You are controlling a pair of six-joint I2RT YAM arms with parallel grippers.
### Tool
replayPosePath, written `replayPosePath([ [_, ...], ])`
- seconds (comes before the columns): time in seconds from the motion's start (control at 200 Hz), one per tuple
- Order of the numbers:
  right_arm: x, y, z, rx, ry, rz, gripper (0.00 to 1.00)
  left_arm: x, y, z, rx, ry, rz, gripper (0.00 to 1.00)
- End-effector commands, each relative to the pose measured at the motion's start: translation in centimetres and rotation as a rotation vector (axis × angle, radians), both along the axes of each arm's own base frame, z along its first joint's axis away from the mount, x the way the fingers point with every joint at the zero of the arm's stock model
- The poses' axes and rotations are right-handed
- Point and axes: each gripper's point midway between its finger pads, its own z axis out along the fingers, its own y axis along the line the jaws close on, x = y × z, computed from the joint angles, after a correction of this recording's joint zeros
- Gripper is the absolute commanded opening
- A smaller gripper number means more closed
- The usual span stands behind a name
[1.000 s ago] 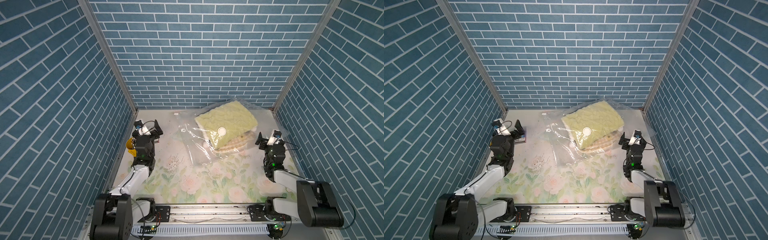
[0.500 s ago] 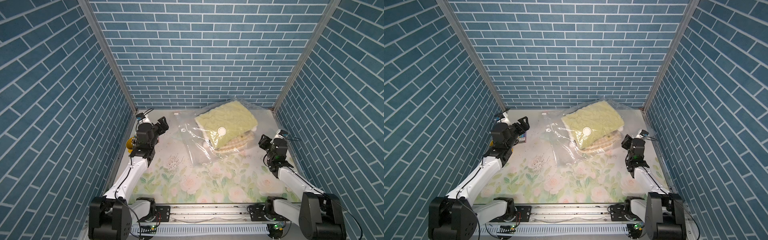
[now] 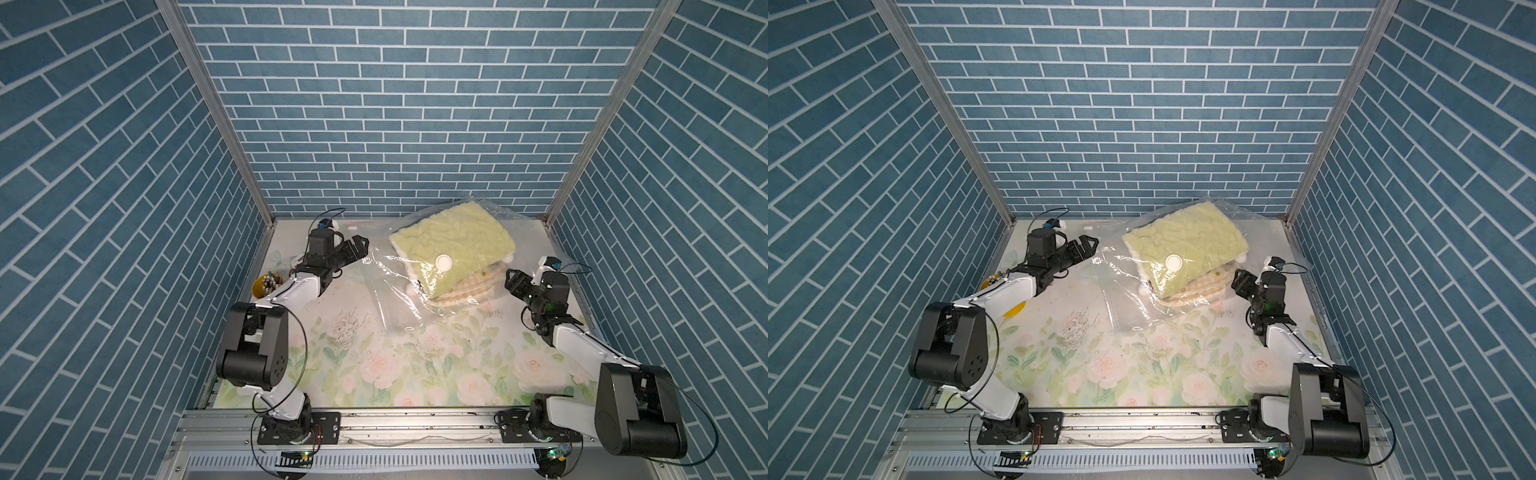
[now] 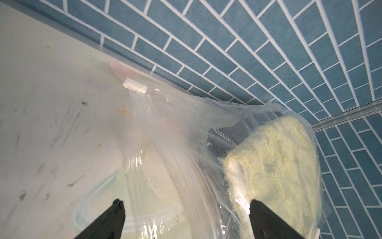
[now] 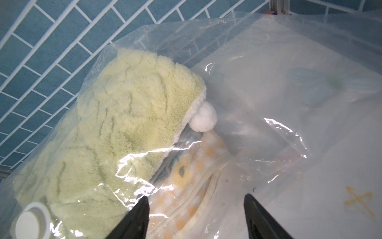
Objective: Take the blanket out of the vacuum bag
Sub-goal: Adjust the vacuum bag at the center of the board.
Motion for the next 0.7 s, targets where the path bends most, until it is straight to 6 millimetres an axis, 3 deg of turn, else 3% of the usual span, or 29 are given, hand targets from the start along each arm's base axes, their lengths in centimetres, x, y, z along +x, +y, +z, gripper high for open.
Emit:
replayPosePath([
  [0.0, 0.7, 0.9, 0.7, 0.037, -0.003, 0.036, 0.73, 1.7, -1.6, 0.9, -0.081, -0.014, -0.040, 1.00],
  [0.13, 1.2, 1.1, 0.9, 0.042, 0.006, 0.049, 0.73, 2.8, -2.2, 0.2, -0.149, 0.008, -0.034, 1.00],
  [0.255, 1.7, 1.2, 0.8, 0.046, 0.016, 0.055, 0.72, 3.7, -2.7, -0.6, -0.201, 0.027, -0.031, 0.88],
  [0.41, 2.7, 1.6, 0.8, 0.067, 0.024, 0.068, 0.70, 4.4, -2.9, -0.6, -0.246, 0.021, -0.015, 0.61],
  [0.48, 3.2, 2.5, 1.0, 0.081, 0.018, 0.108, 0.69, 4.5, -2.9, -0.6, -0.252, 0.027, -0.008, 0.45],
  [0.635, 4.2, 1.6, -0.2, 0.067, 0.073, 0.047, 0.66, 3.9, -3.2, -0.8, -0.231, 0.045, -0.006, 0.04],
  [0.695, 4.7, 0.8, -0.3, 0.051, 0.080, 0.008, 0.64, 3.3, -3.5, -0.9, -0.224, 0.053, -0.014, 0.00],
])
